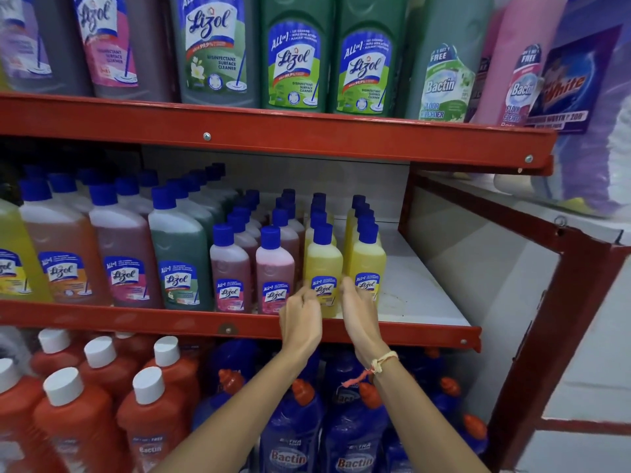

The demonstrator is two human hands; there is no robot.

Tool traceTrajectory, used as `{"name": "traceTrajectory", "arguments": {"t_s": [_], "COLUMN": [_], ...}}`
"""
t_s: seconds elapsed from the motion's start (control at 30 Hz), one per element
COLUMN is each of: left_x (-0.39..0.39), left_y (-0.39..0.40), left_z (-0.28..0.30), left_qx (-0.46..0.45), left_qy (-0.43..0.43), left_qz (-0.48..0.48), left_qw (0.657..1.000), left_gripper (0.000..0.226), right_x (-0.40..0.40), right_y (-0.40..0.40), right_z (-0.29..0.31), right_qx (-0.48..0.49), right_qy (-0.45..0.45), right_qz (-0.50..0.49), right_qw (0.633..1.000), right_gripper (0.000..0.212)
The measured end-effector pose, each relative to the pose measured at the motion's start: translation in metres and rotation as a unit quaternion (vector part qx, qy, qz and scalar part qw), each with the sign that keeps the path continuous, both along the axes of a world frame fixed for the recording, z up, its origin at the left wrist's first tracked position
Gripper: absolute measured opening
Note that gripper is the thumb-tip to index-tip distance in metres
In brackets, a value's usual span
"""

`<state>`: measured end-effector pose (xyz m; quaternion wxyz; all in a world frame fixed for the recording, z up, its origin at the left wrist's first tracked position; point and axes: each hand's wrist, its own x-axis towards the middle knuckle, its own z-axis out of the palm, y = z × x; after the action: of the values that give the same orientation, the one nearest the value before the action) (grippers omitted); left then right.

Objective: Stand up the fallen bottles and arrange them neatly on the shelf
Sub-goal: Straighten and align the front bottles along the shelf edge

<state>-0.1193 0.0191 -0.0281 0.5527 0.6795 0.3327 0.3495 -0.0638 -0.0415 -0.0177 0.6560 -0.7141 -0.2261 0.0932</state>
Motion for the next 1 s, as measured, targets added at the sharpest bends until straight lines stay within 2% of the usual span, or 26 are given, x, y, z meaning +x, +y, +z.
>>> {"name": "traceTrajectory", "arguments": {"t_s": [0.1, 0.23, 0.37, 0.53, 0.77, 0.83, 0.93, 1.0], "left_x": [-0.008, -0.013, -0.017, -0.017, -0.023, -0.030, -0.033, -0.022], "left_y": [-0.002, 0.000, -0.001, -0.002, -0.009, -0.022, -0.042, -0.050], "left_z": [-0.001, -0.003, -0.007, -0.011, -0.012, -0.017, -0.022, -0.019], "left_qx": [0.022, 0.013, 0.015, 0.022, 0.046, 0.051, 0.073, 0.087], "left_qy": [-0.006, 0.010, 0.011, 0.017, 0.022, 0.003, -0.029, -0.037], "left_qz": [-0.002, -0.005, -0.008, -0.004, 0.014, 0.029, 0.036, 0.002], "left_qw": [1.000, 1.000, 1.000, 1.000, 0.999, 0.998, 0.996, 0.996], "left_gripper": [0.042, 0.059, 0.063, 0.061, 0.043, 0.035, 0.039, 0.041], "right_x": [-0.006, -0.014, -0.017, -0.018, -0.017, -0.014, -0.003, 0.008], "right_y": [-0.005, -0.007, -0.010, -0.011, -0.011, -0.014, -0.021, -0.030], "right_z": [0.000, 0.001, 0.001, -0.003, -0.007, -0.008, -0.012, -0.013], "right_qx": [0.003, 0.007, 0.015, 0.024, 0.011, 0.003, 0.021, 0.034], "right_qy": [0.006, -0.002, 0.002, -0.002, -0.011, -0.008, 0.005, 0.011], "right_qz": [0.006, 0.005, 0.003, 0.008, 0.004, -0.018, -0.079, -0.119], "right_qw": [1.000, 1.000, 1.000, 1.000, 1.000, 1.000, 0.997, 0.992], "right_gripper": [0.038, 0.043, 0.043, 0.039, 0.043, 0.049, 0.061, 0.055]}}
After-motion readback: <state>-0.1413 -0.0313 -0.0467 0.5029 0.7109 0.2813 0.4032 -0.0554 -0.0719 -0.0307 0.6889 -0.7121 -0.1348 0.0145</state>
